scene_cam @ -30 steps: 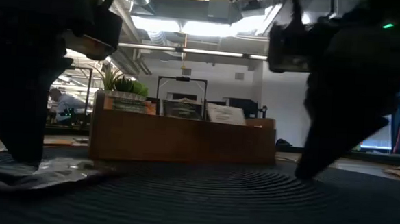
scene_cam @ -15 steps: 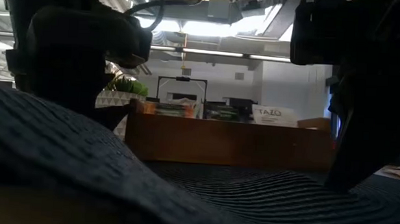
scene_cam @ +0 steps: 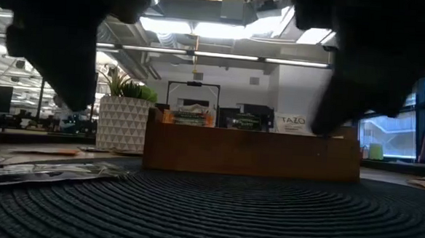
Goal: Pick & Place Tea
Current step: Put the violet tea bag into the middle slot of the wooden organizer
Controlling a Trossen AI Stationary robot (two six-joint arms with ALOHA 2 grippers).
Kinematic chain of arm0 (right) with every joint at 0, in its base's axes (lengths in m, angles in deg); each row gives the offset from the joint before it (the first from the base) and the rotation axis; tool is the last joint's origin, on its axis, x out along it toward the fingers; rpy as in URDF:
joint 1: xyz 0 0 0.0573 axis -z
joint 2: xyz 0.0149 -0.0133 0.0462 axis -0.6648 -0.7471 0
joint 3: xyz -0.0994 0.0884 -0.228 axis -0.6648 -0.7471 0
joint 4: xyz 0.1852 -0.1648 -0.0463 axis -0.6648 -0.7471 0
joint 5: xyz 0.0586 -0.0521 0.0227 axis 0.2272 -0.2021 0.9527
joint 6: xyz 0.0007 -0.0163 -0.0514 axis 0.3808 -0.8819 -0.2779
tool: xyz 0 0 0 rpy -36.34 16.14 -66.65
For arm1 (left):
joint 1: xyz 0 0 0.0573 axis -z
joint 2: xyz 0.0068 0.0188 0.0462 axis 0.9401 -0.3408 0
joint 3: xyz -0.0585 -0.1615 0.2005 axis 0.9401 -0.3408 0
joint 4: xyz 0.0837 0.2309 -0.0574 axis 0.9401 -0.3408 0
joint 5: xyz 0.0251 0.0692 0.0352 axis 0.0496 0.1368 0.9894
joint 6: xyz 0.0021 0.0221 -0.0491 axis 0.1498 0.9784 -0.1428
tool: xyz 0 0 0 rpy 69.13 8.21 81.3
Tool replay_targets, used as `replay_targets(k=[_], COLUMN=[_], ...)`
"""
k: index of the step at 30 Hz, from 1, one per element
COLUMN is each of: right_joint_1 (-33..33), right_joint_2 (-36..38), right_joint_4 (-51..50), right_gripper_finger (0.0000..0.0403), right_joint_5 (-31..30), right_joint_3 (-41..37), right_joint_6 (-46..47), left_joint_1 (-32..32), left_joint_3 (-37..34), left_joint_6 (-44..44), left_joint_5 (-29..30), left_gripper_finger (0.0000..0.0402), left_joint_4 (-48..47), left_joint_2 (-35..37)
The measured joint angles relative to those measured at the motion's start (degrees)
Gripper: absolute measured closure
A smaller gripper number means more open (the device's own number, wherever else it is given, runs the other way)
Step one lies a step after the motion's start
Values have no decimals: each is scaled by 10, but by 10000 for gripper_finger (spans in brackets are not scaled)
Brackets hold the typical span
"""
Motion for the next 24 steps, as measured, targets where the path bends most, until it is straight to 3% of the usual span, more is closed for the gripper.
replay_targets(k=[8, 14, 16, 21, 24], right_joint_1=[19, 30, 35, 42, 42], right_joint_2=[0, 0, 0, -1, -8], right_joint_4=[147, 212, 230, 261, 266], right_gripper_finger=[378, 378, 375, 345, 311], right_joint_5=[-4, -107, -106, -75, -74], right_joint_3=[1, 1, 1, 1, 1], right_joint_6=[-86, -121, -137, -162, -127], left_joint_1=[47, 55, 55, 55, 56], left_joint_3=[0, 0, 0, 0, 1], left_joint_6=[-9, -29, -29, -6, 17], left_joint_5=[5, 1, 0, -3, 0], left_gripper_finger=[317, 318, 318, 318, 318], left_joint_4=[50, 55, 56, 55, 56], left_joint_2=[-29, -60, -67, -75, -77])
